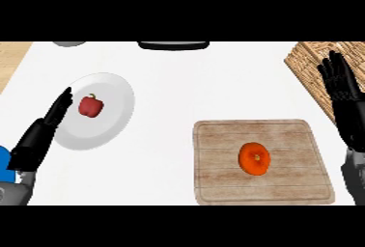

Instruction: Pick the squash from the cutting board and place it in the basket

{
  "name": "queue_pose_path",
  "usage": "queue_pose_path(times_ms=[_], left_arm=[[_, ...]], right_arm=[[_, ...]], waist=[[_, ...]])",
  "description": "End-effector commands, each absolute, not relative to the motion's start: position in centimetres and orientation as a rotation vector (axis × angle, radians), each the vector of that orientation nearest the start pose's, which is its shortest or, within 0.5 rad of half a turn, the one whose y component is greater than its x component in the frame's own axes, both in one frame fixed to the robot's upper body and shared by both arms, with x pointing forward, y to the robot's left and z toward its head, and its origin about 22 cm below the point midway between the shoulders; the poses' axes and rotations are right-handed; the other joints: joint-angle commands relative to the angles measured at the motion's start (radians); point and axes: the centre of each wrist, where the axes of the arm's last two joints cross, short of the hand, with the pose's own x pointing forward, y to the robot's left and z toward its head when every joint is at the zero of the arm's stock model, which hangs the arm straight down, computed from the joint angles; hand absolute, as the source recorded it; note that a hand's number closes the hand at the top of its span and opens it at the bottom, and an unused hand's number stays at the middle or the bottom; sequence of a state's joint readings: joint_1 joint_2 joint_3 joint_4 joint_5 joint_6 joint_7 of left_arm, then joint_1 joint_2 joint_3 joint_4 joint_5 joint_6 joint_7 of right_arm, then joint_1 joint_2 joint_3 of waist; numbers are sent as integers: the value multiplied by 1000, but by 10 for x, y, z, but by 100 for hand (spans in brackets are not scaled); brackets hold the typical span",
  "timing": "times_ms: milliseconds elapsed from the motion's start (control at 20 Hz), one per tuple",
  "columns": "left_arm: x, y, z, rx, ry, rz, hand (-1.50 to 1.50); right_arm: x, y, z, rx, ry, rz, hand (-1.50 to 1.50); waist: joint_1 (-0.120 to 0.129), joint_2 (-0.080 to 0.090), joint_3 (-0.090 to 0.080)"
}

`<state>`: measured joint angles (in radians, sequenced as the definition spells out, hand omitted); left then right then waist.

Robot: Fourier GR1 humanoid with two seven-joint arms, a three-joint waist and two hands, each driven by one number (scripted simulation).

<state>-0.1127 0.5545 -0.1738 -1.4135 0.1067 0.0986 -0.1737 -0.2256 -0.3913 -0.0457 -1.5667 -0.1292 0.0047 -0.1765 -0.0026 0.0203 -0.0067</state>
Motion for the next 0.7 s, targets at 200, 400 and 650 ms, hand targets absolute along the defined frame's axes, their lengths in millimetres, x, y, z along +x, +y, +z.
queue_pose_path(times_ms=[200,400,650], left_arm=[[288,316,29,247,-1522,-189,0],[289,310,27,182,-1443,-145,0],[293,311,23,185,-1380,-65,0]], right_arm=[[337,-276,112,469,-2064,276,150],[320,-225,143,555,-2110,1039,-150],[271,-152,87,525,-2228,946,-150]], waist=[[51,7,12],[54,-10,7],[1,-21,7]])
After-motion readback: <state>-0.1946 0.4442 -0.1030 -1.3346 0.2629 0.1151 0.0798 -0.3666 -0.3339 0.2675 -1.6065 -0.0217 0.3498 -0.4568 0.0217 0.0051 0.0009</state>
